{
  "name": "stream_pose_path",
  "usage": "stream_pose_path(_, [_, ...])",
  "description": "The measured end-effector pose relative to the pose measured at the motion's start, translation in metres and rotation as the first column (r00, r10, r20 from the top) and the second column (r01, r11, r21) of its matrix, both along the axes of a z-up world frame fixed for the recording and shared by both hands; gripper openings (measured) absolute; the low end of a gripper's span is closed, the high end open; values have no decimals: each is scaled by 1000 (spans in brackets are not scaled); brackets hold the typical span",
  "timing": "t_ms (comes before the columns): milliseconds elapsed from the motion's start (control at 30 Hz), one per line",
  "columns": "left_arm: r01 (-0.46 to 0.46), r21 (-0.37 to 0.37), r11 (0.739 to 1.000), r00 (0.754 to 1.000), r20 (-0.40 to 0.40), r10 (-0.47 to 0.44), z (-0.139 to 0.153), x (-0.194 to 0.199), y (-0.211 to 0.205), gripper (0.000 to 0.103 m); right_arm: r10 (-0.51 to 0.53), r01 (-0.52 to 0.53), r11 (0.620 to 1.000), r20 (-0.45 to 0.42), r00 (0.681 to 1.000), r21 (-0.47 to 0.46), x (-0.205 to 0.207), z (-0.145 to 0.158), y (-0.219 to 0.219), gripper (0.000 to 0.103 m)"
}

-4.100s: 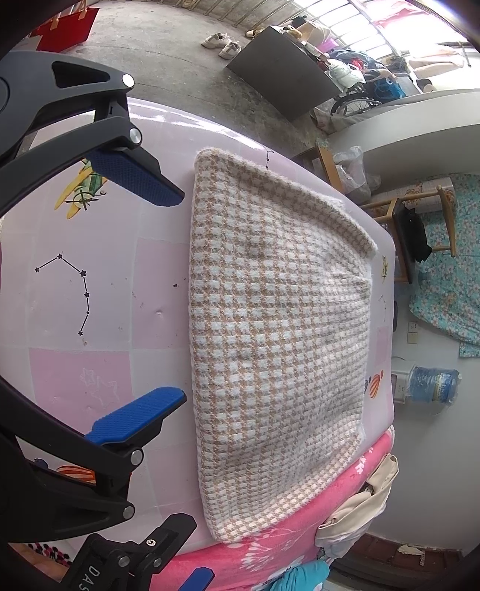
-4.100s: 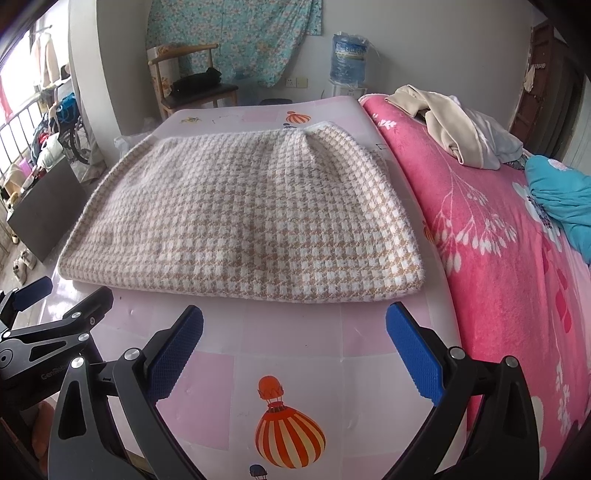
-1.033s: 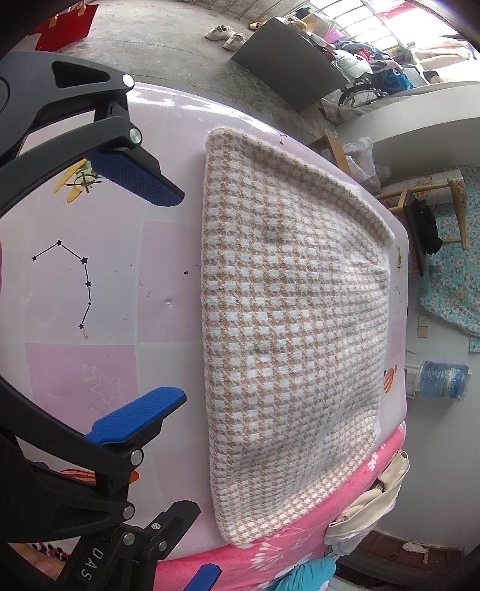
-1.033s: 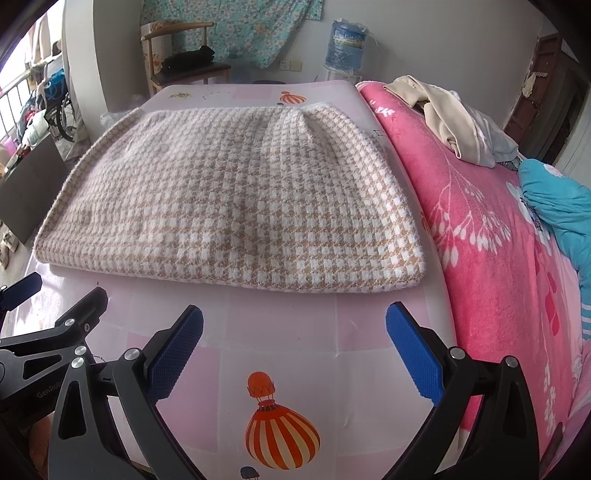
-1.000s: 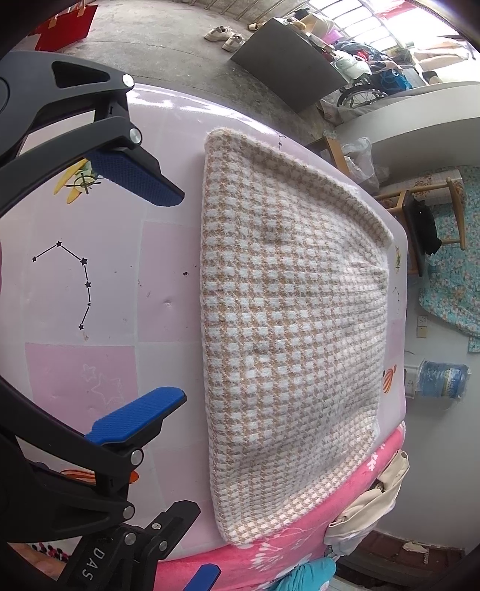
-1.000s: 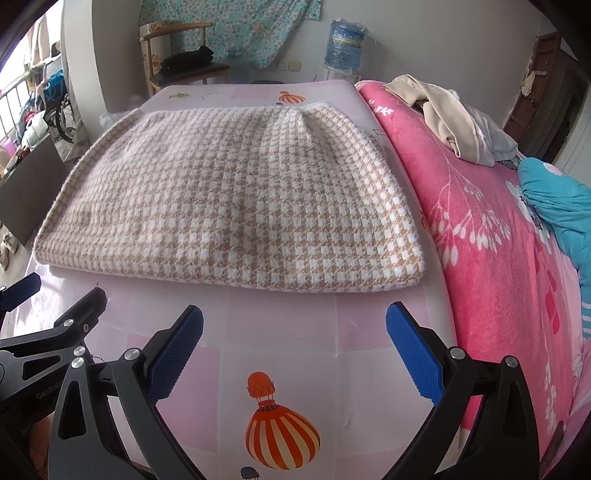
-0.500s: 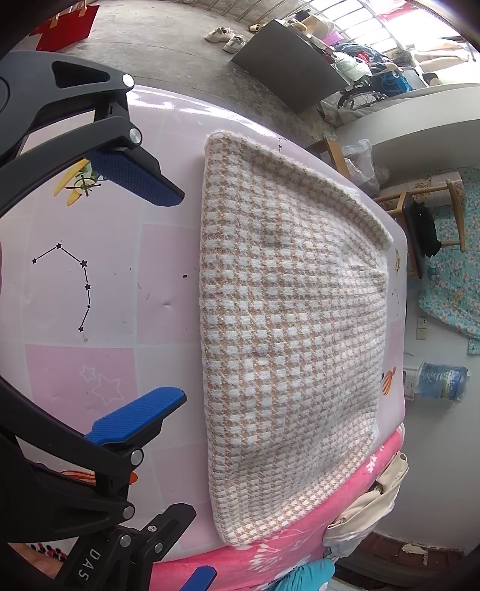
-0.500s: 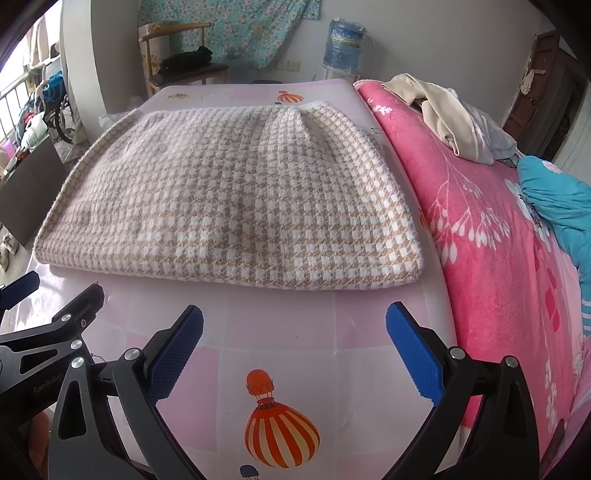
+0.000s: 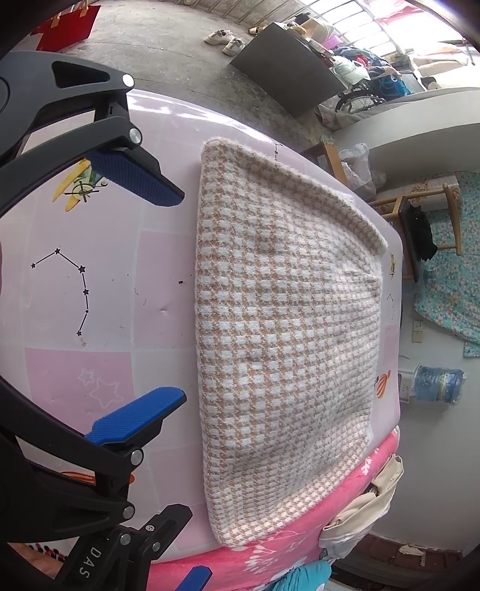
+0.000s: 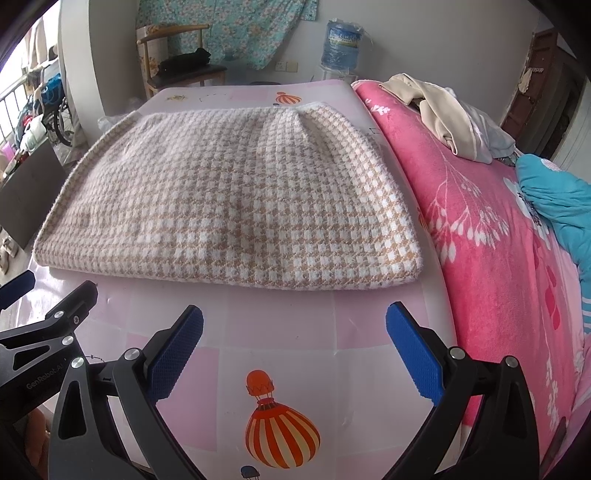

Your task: Fold large clothes

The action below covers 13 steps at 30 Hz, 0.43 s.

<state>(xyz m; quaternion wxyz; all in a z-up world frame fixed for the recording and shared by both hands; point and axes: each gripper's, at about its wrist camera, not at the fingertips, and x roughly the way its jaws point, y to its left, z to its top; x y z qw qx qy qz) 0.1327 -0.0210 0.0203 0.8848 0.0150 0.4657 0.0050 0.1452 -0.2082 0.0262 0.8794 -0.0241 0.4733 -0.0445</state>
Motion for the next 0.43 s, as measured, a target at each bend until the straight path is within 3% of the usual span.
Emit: stream_pose_path(433, [13, -3, 1000, 1000, -6, -13, -1, 0, -7, 95, -4, 4, 1000, -1, 1000, 0, -1, 0, -3, 97])
